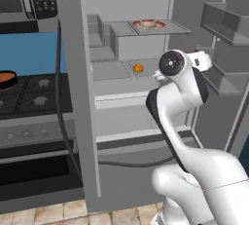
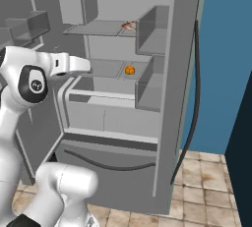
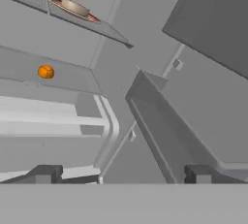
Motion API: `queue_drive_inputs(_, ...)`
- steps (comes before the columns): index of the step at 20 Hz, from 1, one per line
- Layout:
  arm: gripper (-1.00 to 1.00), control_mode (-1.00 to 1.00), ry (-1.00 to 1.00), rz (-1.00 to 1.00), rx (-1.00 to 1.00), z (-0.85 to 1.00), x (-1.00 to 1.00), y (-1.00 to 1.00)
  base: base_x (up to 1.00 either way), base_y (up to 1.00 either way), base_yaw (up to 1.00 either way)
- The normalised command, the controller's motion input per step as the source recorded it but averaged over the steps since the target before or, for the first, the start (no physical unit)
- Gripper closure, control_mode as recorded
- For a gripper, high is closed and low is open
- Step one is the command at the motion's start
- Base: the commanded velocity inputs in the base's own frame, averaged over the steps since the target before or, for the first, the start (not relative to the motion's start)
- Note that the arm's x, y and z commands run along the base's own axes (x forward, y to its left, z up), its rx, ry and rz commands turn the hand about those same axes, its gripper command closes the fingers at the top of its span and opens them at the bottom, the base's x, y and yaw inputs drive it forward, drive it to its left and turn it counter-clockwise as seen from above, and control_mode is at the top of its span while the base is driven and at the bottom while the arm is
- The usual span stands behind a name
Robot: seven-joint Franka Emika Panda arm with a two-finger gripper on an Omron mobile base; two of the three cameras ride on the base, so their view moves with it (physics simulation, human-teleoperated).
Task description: Retrieve the steak from the fridge and place it on the saucepan with marinade on the stove.
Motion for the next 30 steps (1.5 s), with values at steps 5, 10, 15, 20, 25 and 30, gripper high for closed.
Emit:
queue_drive_inputs(5,-1.00,-1.00,0.00,-0.02,0.24,0.00,0.00,0.26,0.00,0.00,0.00)
queue_drive_inputs(10,-1.00,-1.00,0.00,0.00,0.01,0.00,0.00,0.00,0.00,0.00,0.00)
queue_drive_inputs(15,-1.00,-1.00,0.00,0.00,0.01,0.00,0.00,0.00,0.00,0.00,0.00)
queue_drive_inputs(20,-1.00,-1.00,0.00,0.00,0.03,0.00,0.15,0.38,0.00,0.00,0.00)
queue_drive_inputs(25,-1.00,-1.00,0.00,0.00,0.01,0.00,0.24,0.23,0.00,0.00,0.00)
queue_drive_inputs(30,-1.00,-1.00,0.00,0.01,0.00,0.00,0.39,-0.01,0.00,0.00,0.00)
